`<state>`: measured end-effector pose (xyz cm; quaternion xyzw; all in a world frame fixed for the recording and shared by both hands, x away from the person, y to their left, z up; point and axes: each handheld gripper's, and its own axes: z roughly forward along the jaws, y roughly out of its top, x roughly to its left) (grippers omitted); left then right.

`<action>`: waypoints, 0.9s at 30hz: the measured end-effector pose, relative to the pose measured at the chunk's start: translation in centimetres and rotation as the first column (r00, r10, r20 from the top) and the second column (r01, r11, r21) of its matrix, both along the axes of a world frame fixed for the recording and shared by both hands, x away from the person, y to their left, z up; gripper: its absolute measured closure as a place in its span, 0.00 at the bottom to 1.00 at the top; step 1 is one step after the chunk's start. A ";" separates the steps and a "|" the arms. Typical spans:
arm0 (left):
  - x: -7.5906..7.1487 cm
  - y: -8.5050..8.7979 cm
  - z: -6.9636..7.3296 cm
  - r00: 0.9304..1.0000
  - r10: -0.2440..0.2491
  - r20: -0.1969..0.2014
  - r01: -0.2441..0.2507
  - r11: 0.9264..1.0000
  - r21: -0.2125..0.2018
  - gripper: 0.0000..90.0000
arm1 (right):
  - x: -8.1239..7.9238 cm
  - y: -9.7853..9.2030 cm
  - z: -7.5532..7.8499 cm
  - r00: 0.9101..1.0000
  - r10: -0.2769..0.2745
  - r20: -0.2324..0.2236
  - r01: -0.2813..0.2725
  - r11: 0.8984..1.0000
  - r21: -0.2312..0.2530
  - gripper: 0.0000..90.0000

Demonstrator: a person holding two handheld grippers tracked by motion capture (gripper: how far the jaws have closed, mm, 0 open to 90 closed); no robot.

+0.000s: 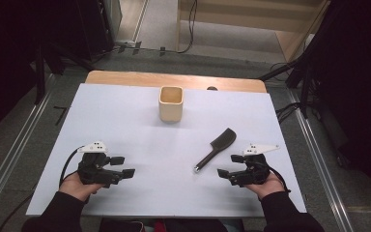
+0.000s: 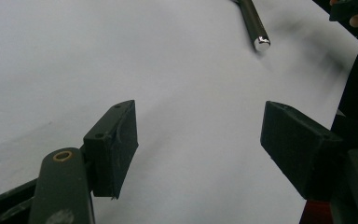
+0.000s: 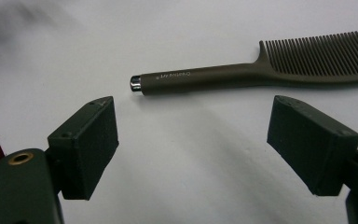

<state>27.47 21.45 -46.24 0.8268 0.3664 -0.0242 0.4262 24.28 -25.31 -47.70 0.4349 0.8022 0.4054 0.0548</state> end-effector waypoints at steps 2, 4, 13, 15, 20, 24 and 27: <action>0.0 0.1 0.0 1.000 0.001 -0.001 -0.001 1.000 -0.003 0.31 | 0.0 0.1 0.0 1.000 0.003 -0.002 -0.003 1.000 0.001 0.16; 0.1 0.1 0.0 1.000 0.004 -0.004 -0.004 1.000 -0.005 0.31 | 0.0 0.1 0.0 1.000 0.005 -0.008 -0.005 1.000 0.000 0.16; 0.1 0.1 -0.1 1.000 0.008 -0.007 -0.008 1.000 0.004 0.31 | 0.1 0.1 -0.1 1.000 0.012 -0.012 -0.012 1.000 0.000 0.20; 0.1 0.1 -0.1 1.000 0.008 -0.006 -0.008 1.000 0.001 0.31 | 0.1 0.1 -0.1 1.000 0.009 -0.011 -0.009 1.000 0.000 0.20; 0.1 0.1 -0.1 1.000 0.008 -0.009 -0.008 1.000 0.004 0.31 | 0.2 0.1 -0.1 1.000 0.010 -0.015 -0.010 1.000 0.001 0.20; 0.2 0.1 -0.2 1.000 0.008 -0.010 -0.008 1.000 0.004 0.31 | 0.2 0.1 -0.1 1.000 0.009 -0.016 -0.009 1.000 0.000 0.20; 0.1 0.1 -0.2 1.000 0.007 -0.012 -0.007 1.000 0.006 0.31 | 0.2 0.1 -0.1 1.000 0.007 -0.018 -0.007 1.000 0.001 0.20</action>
